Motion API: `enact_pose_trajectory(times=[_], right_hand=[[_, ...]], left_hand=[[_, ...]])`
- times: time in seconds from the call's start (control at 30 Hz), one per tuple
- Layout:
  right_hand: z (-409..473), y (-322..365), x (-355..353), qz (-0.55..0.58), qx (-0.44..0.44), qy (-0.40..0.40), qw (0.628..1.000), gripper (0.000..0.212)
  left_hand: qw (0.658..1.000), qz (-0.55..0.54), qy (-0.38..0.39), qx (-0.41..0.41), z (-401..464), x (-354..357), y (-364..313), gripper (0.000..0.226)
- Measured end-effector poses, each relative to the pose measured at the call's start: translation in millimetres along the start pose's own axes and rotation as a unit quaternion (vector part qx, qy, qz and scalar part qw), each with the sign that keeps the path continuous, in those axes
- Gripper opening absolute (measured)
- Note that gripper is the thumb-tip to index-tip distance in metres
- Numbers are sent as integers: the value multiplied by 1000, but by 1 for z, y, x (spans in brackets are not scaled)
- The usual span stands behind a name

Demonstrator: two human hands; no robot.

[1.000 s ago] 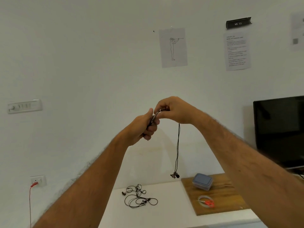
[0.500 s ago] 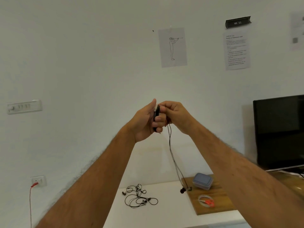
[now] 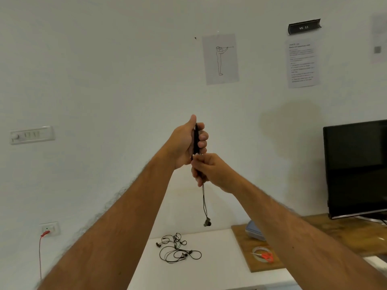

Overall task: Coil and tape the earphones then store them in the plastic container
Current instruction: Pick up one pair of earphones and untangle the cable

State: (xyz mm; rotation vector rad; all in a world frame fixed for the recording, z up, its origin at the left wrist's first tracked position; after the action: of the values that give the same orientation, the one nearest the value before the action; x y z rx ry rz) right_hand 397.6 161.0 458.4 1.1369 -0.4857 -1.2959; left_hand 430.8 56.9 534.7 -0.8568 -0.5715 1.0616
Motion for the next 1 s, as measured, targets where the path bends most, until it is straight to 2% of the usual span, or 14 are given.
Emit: enact_pose_trajectory(times=[0.17, 0.3, 0.47, 0.57, 0.7, 1.0], right_hand=[[-4, 3, 2, -58, 14, 13, 998, 25], [-9, 13, -5, -100, 11, 9, 995, 20], [-10, 29, -17, -202, -20, -28, 979, 19], [-10, 39, -24, -279, -44, -27, 959, 15], [-7, 53, -39, -334, -68, -40, 939, 7], [-6, 71, -62, -243, -122, -21, 962, 6]], left_hand=[[986, 138, -46, 75, 6, -5, 0, 39], [964, 246, -48, 91, 7, -18, 5, 38], [941, 331, -48, 41, 4, -31, 19, 40], [922, 388, -6, -7, 0, -30, 24, 46], [926, 363, 68, -73, -8, -28, 27, 56], [970, 133, 124, -162, -15, -20, 22, 53]])
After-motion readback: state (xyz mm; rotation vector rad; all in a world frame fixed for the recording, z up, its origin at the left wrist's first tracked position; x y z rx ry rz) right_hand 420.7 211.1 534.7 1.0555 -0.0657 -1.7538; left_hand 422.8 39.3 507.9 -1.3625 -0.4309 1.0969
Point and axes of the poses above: each hand's wrist, its own z-axis towards the middle knuckle, its own x-axis out of the palm, y = z × x, the point moved 2 cm from there along z, towards the middle knuckle, and after that the axes turned 9 degrees about x, right-handed, at the moved point
